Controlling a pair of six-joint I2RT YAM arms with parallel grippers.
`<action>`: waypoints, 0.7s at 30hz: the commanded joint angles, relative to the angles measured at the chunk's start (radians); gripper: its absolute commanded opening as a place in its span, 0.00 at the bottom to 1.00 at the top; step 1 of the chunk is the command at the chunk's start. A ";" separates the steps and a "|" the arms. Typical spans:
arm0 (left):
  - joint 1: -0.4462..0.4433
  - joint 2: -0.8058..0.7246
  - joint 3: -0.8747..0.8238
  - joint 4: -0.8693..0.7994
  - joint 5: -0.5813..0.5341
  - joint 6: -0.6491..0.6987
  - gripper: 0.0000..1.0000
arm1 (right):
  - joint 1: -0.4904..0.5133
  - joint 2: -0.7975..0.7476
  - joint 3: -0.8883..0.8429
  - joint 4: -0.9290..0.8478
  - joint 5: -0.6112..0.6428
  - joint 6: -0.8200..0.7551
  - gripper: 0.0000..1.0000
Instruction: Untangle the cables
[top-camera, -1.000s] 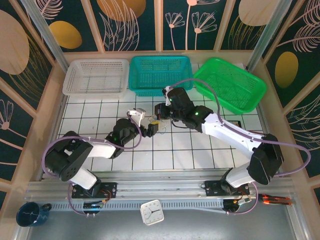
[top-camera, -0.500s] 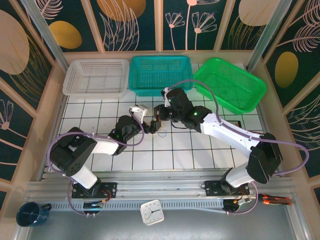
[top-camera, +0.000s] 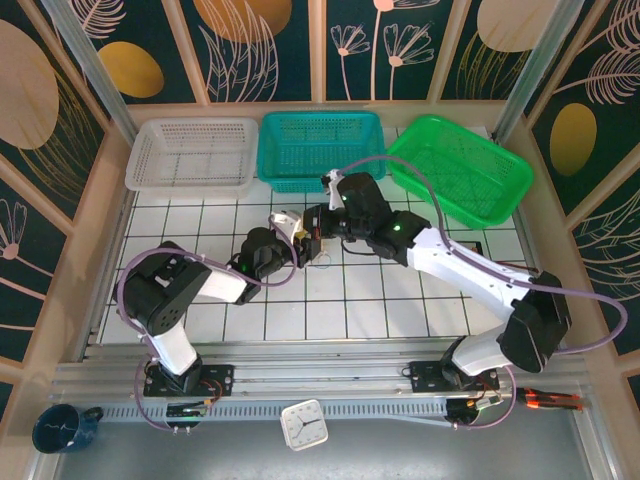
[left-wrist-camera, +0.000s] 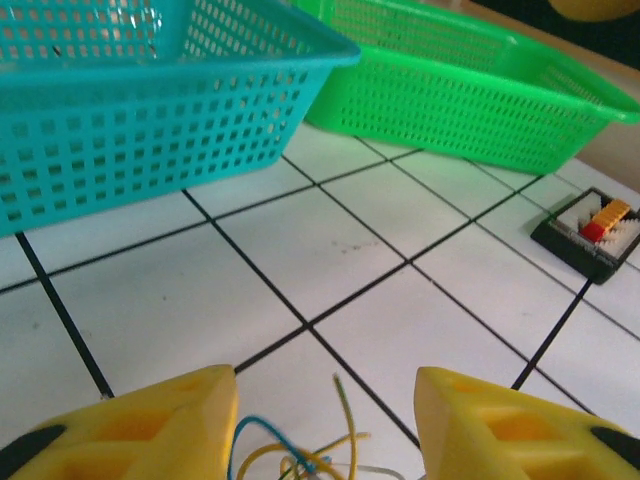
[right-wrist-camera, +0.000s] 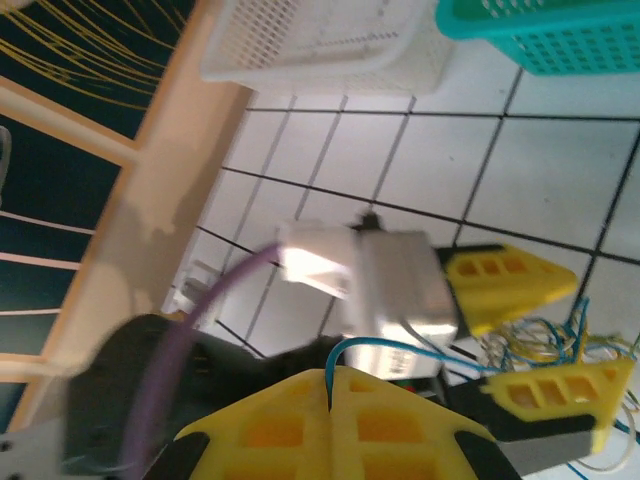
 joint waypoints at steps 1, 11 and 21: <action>-0.005 0.018 -0.011 0.019 0.017 -0.020 0.44 | -0.027 -0.065 0.086 0.072 -0.040 0.020 0.00; -0.006 0.028 -0.058 0.049 -0.002 -0.057 0.45 | -0.158 -0.114 0.237 0.117 -0.110 0.048 0.00; -0.006 0.046 -0.067 0.044 -0.005 -0.072 0.42 | -0.248 -0.136 0.307 0.100 -0.137 0.043 0.00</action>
